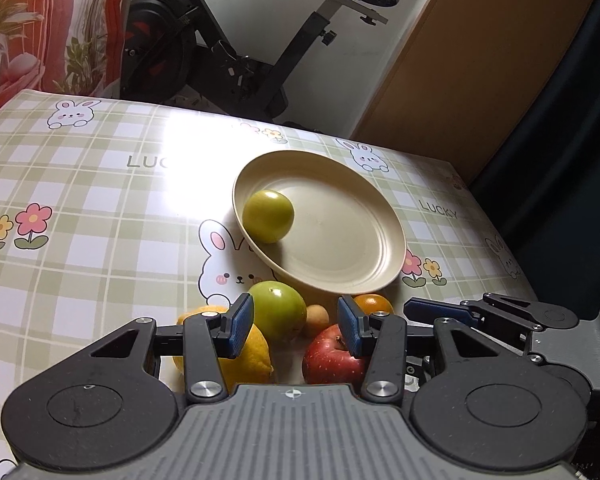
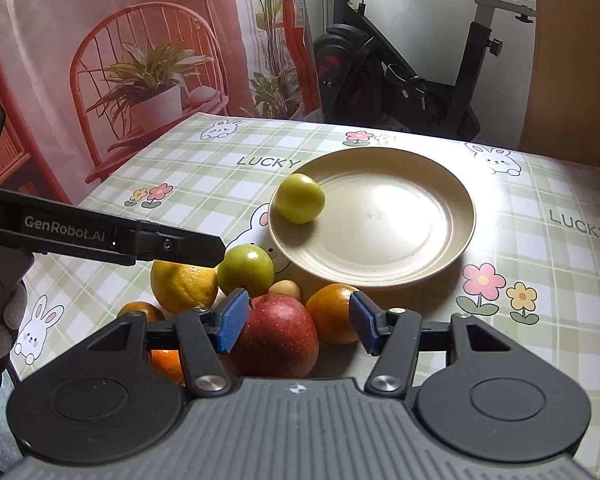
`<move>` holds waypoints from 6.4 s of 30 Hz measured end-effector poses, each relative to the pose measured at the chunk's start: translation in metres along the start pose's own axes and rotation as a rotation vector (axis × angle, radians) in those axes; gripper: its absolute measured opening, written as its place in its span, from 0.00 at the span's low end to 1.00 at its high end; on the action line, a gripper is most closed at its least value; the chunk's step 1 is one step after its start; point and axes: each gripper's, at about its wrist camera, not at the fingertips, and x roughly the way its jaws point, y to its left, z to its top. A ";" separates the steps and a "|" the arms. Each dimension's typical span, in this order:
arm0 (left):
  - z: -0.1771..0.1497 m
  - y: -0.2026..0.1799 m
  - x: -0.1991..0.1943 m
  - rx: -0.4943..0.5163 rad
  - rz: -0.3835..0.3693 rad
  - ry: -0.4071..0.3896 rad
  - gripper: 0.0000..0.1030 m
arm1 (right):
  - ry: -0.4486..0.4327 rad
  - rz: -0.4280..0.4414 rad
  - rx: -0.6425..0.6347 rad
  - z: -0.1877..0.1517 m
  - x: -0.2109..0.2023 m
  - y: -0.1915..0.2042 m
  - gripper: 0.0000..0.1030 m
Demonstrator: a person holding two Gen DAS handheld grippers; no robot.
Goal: Organize fruits
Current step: 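Move the left tool to the red apple beside the plate, then close the left tool on the red apple, then carry the red apple onto the beige plate and open the left tool, then move the left tool to the dark purple mangosteen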
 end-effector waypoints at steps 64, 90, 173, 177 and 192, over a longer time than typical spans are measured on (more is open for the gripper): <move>-0.014 -0.058 0.062 0.135 -0.239 0.211 0.50 | 0.062 -0.009 0.100 -0.030 -0.014 -0.024 0.68; 0.061 -0.080 0.100 0.122 -0.260 0.121 0.51 | -0.081 -0.124 -0.043 0.022 -0.001 -0.056 0.68; -0.026 0.030 -0.039 -0.021 -0.050 -0.082 0.56 | 0.224 0.132 -0.191 -0.043 0.001 0.030 0.60; -0.027 0.032 -0.036 -0.034 -0.044 -0.072 0.56 | 0.185 0.135 -0.177 -0.032 0.016 0.032 0.60; -0.028 0.020 -0.030 -0.005 -0.008 -0.054 0.56 | 0.073 0.105 -0.095 -0.032 0.009 0.009 0.70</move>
